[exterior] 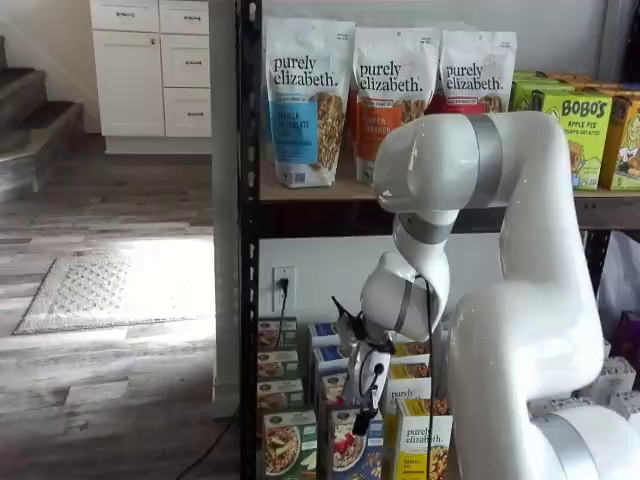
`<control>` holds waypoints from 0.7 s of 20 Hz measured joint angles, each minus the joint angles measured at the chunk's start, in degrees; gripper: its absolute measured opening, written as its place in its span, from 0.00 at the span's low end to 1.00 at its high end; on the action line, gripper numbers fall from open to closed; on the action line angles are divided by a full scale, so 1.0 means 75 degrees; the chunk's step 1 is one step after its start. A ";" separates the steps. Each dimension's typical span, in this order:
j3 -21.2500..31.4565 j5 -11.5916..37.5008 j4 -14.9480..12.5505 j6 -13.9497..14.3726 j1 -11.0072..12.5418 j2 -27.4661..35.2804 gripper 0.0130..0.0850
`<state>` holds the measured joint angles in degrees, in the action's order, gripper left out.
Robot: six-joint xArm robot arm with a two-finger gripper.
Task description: Pick up the blue and white box that is on the bottom shelf, the second box from the left
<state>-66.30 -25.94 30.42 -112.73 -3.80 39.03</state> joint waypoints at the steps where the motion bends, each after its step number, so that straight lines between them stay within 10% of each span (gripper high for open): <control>1: 0.0026 0.0099 0.0092 -0.0079 -0.0013 0.0002 1.00; 14: -0.0394 0.0077 0.0375 -0.0398 0.0075 0.0377 1.00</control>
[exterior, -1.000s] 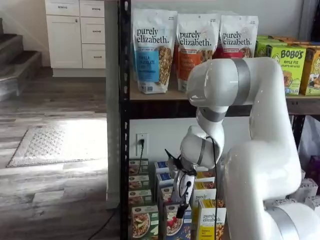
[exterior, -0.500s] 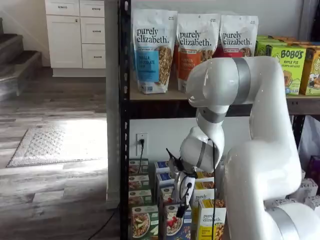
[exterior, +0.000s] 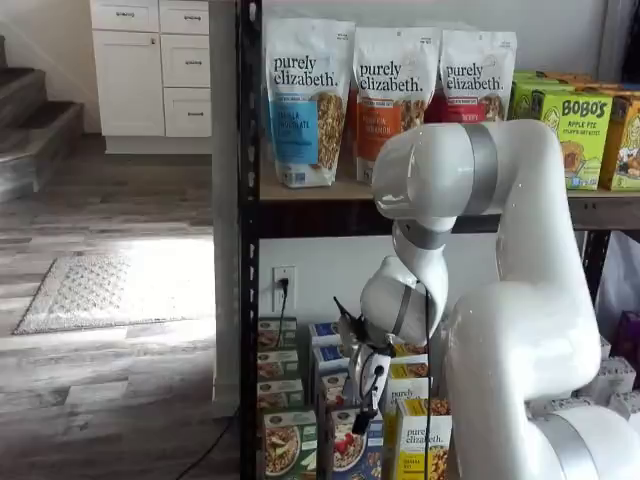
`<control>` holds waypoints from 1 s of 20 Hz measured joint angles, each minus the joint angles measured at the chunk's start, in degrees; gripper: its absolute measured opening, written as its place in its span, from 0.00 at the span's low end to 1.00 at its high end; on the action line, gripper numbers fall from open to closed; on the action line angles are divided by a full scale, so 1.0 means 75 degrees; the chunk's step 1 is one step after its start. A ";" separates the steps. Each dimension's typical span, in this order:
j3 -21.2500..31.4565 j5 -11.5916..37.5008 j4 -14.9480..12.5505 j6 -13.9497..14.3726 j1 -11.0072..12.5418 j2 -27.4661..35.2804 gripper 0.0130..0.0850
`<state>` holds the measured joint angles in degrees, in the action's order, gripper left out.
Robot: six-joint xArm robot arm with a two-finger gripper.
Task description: Pick up the blue and white box that is on the bottom shelf, the second box from the left
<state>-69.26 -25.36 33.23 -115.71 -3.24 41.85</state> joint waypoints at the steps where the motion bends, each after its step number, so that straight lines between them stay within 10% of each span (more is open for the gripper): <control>1: -0.0066 -0.0053 -0.0004 -0.0008 0.0020 0.0042 1.00; 20: -0.1040 -0.0152 0.0022 -0.0174 0.0203 0.0892 1.00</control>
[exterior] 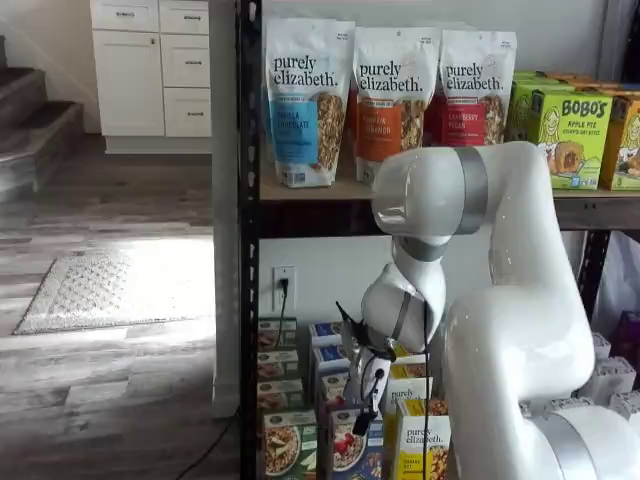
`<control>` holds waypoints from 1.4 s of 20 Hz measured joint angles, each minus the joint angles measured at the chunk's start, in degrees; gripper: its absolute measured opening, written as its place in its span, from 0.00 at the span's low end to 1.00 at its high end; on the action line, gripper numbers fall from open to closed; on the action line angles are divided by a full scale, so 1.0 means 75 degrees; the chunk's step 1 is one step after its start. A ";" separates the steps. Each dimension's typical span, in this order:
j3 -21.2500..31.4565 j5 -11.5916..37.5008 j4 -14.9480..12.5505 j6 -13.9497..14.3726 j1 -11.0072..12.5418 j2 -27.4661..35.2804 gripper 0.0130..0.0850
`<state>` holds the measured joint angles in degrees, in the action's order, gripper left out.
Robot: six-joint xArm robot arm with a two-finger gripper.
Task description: Pick up the blue and white box that is on the bottom shelf, the second box from the left
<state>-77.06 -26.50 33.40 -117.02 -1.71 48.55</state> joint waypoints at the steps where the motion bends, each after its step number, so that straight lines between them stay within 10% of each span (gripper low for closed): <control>1: -0.0029 0.0005 0.0007 -0.0006 0.0000 0.0025 1.00; 12: -0.0571 -0.0082 -0.0294 0.0207 0.0081 0.0443 1.00; 28: -0.1593 -0.0755 -0.1931 0.1534 0.0211 0.1218 1.00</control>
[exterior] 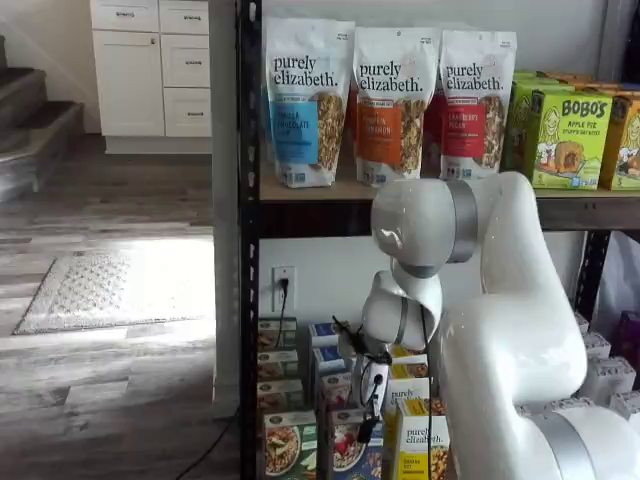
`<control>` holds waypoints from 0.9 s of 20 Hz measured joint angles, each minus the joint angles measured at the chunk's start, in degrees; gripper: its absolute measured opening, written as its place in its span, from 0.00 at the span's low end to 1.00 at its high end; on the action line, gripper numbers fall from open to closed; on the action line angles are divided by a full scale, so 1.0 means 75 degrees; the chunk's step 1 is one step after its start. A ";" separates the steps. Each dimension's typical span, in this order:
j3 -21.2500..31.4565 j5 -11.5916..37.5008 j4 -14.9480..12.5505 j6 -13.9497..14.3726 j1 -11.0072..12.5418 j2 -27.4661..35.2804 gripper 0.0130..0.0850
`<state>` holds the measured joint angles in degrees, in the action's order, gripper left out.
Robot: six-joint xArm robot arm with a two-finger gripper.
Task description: Pick up the blue and white box that is on the bottom shelf, the second box from the left
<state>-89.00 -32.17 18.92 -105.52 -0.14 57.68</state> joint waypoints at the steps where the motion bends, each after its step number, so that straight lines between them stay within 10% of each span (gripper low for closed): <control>1: -0.0030 -0.0046 -0.0071 0.0058 0.0003 0.0023 1.00; 12: 0.0035 0.0070 -0.0025 0.0041 -0.0036 0.0050 1.00; 18: 0.0075 0.0066 0.0009 0.0015 -0.0040 0.0015 0.78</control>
<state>-88.44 -31.67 18.99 -105.41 -0.43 57.79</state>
